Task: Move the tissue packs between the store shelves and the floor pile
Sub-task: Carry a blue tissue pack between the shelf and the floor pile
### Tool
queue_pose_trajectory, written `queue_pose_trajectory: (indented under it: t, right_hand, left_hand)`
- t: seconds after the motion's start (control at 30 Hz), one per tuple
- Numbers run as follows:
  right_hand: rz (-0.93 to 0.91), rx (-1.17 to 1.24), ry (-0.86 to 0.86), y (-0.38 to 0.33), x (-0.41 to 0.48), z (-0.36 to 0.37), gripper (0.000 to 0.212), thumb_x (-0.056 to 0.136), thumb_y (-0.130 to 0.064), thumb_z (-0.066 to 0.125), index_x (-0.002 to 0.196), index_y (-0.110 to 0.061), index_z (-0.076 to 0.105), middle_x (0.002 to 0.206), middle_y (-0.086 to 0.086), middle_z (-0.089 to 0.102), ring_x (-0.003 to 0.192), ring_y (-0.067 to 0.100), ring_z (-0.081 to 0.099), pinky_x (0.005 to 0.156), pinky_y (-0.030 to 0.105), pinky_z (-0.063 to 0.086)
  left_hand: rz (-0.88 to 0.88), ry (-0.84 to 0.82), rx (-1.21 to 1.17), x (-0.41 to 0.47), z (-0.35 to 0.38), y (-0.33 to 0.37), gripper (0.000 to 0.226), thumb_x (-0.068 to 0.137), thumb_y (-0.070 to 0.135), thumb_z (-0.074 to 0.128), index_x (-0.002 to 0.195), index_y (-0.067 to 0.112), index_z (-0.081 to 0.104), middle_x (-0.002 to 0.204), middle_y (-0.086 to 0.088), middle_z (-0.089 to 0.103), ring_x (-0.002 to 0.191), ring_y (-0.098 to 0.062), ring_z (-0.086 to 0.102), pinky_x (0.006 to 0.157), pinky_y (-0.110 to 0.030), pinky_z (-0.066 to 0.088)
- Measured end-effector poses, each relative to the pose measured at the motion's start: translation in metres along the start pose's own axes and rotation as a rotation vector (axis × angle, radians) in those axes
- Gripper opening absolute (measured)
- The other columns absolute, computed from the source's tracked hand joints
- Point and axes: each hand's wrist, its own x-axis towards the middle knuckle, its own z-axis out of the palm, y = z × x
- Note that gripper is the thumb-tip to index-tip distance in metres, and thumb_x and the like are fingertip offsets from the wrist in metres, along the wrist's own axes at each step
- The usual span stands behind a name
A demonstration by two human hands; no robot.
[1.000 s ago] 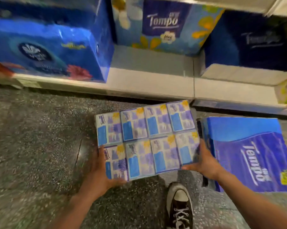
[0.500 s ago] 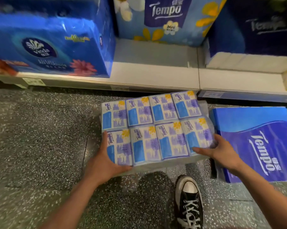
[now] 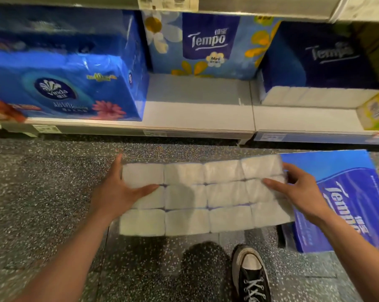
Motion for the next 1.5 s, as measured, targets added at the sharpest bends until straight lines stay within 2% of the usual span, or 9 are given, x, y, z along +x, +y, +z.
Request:
queue_pose_trajectory:
  t: [0.2,0.3,0.6,0.8,0.93,1.1,1.23,1.43,1.5]
  right_hand:
    - [0.07,0.03,0.022,0.0,0.014,0.009,0.04,0.082,-0.036,0.08,0.117,-0.026,0.064,0.105,-0.009,0.072,0.086,0.006,0.069,0.068,0.022,0.052]
    - [0.224,0.141,-0.017,0.013,-0.003,0.008,0.068,0.066,-0.057,0.082,0.12,-0.018,0.065,0.107,0.002,0.077,0.093,0.021,0.075,0.075,0.033,0.056]
    - [0.378,0.418,-0.092,0.003,-0.021,0.018,0.065,0.067,-0.037,0.086,0.123,-0.01,0.066,0.108,0.013,0.077,0.098,0.034,0.074,0.098,0.056,0.053]
    - [0.286,0.466,-0.056,-0.044,-0.028,-0.015,0.043,0.077,-0.023,0.075,0.116,-0.006,0.065,0.103,0.012,0.078,0.087,0.025,0.077,0.085,0.042,0.055]
    - [0.187,0.508,-0.036,-0.089,-0.032,-0.053,0.046,0.079,-0.026,0.07,0.12,-0.006,0.066,0.109,0.011,0.077,0.096,0.024,0.075,0.077,0.037,0.063]
    - [-0.005,0.456,0.066,-0.147,-0.036,-0.089,0.023,0.093,-0.029,0.064,0.107,-0.013,0.069,0.095,0.004,0.079,0.084,0.02,0.076,0.064,0.033,0.062]
    - [-0.085,0.413,0.11,-0.168,-0.017,-0.097,0.043,0.087,-0.04,0.069,0.121,-0.013,0.067,0.109,0.001,0.078,0.098,0.022,0.075,0.07,0.027,0.062]
    - [-0.1,0.427,0.121,-0.167,0.03,-0.08,0.029,0.098,-0.028,0.062,0.118,-0.008,0.057,0.066,-0.015,0.074,0.057,-0.001,0.069,0.046,0.015,0.053]
    - [-0.068,0.457,0.099,-0.164,0.042,-0.072,0.03,0.097,-0.024,0.064,0.118,-0.003,0.06,0.082,-0.003,0.079,0.066,0.007,0.074,0.049,0.018,0.054]
  left_hand:
    - [-0.076,-0.012,-0.427,-0.005,0.015,-0.009,0.087,0.059,0.06,0.079,0.132,0.029,0.044,0.111,0.01,0.06,0.103,-0.02,0.063,0.073,-0.034,0.053]
    - [-0.201,-0.113,-0.573,-0.016,0.017,-0.018,0.07,0.06,0.058,0.082,0.119,0.032,0.054,0.107,0.008,0.066,0.099,-0.02,0.066,0.069,-0.032,0.054]
    - [-0.296,-0.191,-0.795,-0.028,0.017,-0.009,0.096,0.029,0.061,0.093,0.115,0.025,0.069,0.102,0.003,0.078,0.1,-0.024,0.072,0.089,-0.049,0.058]
    - [-0.097,-0.197,-0.741,-0.031,-0.034,0.031,0.061,0.056,0.041,0.093,0.109,0.024,0.067,0.096,0.002,0.077,0.089,-0.016,0.072,0.063,-0.023,0.059]
    - [0.115,-0.182,-0.726,-0.033,-0.081,0.074,0.089,0.032,0.066,0.092,0.109,0.027,0.069,0.101,0.01,0.077,0.09,-0.008,0.073,0.067,-0.021,0.059]
    - [0.307,-0.135,-0.749,-0.023,-0.128,0.136,0.043,0.067,0.028,0.081,0.108,0.027,0.067,0.103,0.013,0.076,0.091,-0.002,0.072,0.076,-0.018,0.058]
    - [0.343,-0.075,-0.695,0.007,-0.138,0.163,0.057,0.061,0.041,0.084,0.113,0.028,0.067,0.102,0.013,0.076,0.091,0.001,0.071,0.077,-0.019,0.057]
    - [0.309,-0.011,-0.699,0.05,-0.114,0.161,0.059,0.063,0.038,0.088,0.116,0.027,0.066,0.108,0.011,0.074,0.098,-0.004,0.07,0.086,-0.026,0.057]
    - [0.282,0.024,-0.685,0.059,-0.108,0.154,0.058,0.063,0.041,0.088,0.115,0.027,0.067,0.107,0.01,0.074,0.098,-0.005,0.07,0.085,-0.026,0.057]
